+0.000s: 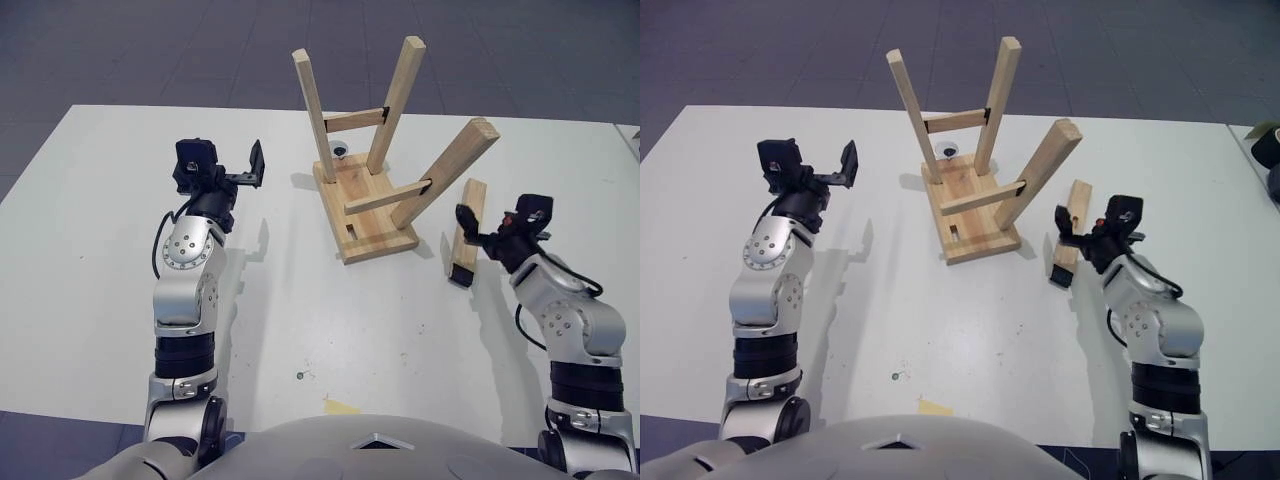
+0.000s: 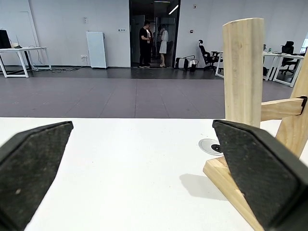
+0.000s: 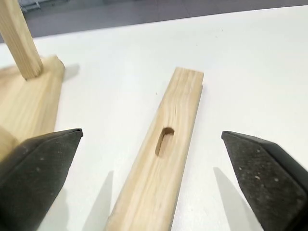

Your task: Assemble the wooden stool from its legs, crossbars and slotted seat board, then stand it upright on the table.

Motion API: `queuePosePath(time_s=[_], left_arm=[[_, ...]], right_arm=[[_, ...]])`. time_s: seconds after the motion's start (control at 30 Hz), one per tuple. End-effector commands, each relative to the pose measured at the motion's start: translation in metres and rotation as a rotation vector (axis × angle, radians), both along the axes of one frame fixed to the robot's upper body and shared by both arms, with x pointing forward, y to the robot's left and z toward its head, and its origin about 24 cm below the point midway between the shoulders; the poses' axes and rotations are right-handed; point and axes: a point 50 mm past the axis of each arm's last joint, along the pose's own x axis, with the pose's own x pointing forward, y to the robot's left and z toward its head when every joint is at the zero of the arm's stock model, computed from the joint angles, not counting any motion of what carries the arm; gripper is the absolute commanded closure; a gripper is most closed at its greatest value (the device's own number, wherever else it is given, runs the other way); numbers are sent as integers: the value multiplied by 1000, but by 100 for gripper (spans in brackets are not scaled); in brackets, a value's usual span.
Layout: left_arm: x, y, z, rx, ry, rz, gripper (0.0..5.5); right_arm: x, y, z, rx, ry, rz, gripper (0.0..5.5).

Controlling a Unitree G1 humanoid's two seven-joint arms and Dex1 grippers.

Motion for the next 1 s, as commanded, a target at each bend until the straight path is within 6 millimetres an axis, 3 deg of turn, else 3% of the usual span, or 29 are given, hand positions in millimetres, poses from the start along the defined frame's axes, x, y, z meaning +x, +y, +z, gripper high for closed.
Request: queuePosePath(time_s=[0.03,0.23,0.77,0.93,1.0], left_arm=[[-2,0,0,8,-5,9,10],[0,0,0,6,-3,12,10],[0,-1,0,13,-7,24,10],[2,0,3,17,-16,23,10],[3,-1,6,5,-24,20,10]], right_arm=[[-8,11,-12,-85,105,57,13],[-12,11,-18,-181,169,54,103],[-8,11,-21,-156,199,-22,340],[6,12,-6,-149,78,-57,340],[18,6,17,-169,-103,-111,340]])
